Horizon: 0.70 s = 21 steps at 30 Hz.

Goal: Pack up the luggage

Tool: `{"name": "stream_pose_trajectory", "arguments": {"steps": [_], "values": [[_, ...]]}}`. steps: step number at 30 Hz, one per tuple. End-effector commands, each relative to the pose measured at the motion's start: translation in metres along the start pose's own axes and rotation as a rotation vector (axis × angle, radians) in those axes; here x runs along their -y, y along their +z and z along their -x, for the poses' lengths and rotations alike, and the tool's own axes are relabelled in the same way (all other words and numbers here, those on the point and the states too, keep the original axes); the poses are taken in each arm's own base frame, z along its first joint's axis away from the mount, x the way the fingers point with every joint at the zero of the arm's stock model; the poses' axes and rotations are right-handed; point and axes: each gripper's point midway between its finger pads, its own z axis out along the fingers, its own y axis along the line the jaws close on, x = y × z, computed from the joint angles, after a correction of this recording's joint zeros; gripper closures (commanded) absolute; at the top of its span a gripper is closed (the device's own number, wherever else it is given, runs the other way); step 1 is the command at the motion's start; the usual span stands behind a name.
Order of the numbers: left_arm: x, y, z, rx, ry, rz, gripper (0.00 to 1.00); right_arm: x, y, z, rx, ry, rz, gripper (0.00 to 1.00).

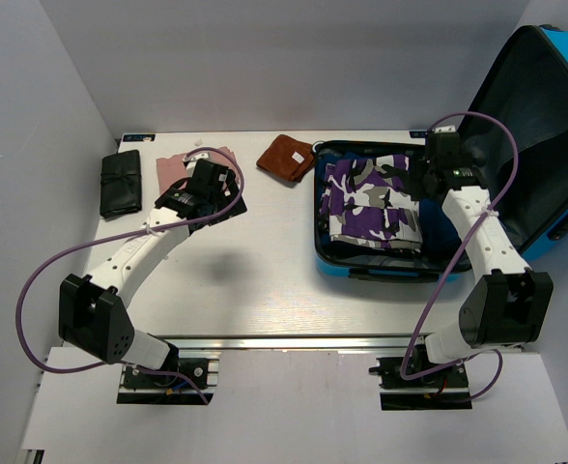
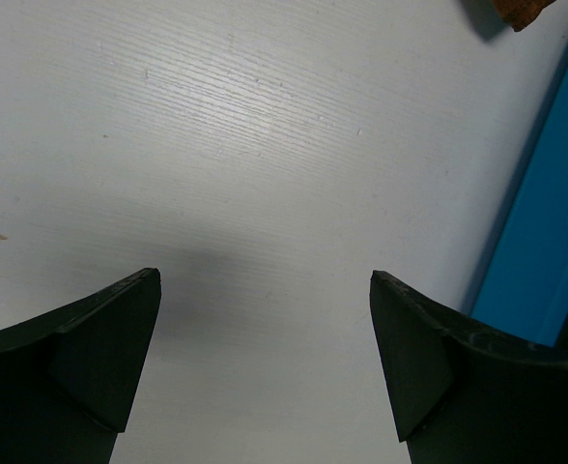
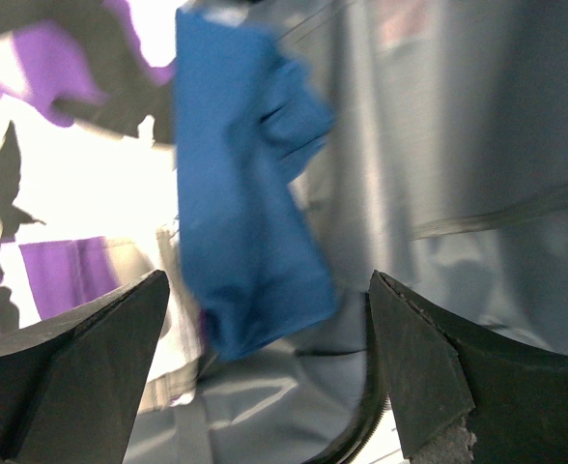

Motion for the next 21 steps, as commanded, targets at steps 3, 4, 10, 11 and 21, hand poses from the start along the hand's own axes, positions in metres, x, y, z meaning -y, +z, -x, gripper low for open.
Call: {"name": "stream_pose_trajectory", "arguments": {"steps": [3, 4, 10, 11, 21], "values": [[-0.001, 0.0, 0.02, 0.036, -0.005, 0.022, 0.02, 0.038, 0.014, 0.008, -0.071, 0.02, -0.279, 0.11], [-0.002, -0.001, 0.021, 0.037, -0.004, 0.029, 0.02, 0.043, 0.018, 0.008, -0.086, 0.018, -0.313, 0.11], [-0.013, -0.004, 0.029, 0.05, -0.013, 0.072, 0.02, 0.023, 0.078, 0.019, -0.094, 0.004, -0.293, 0.11], [-0.017, -0.004, 0.032, 0.054, -0.02, 0.085, 0.02, 0.021, 0.084, 0.02, -0.094, 0.003, -0.293, 0.11], [-0.041, -0.012, 0.04, 0.055, -0.05, 0.144, 0.02, 0.019, 0.102, 0.056, -0.053, 0.041, -0.288, 0.11]]}}
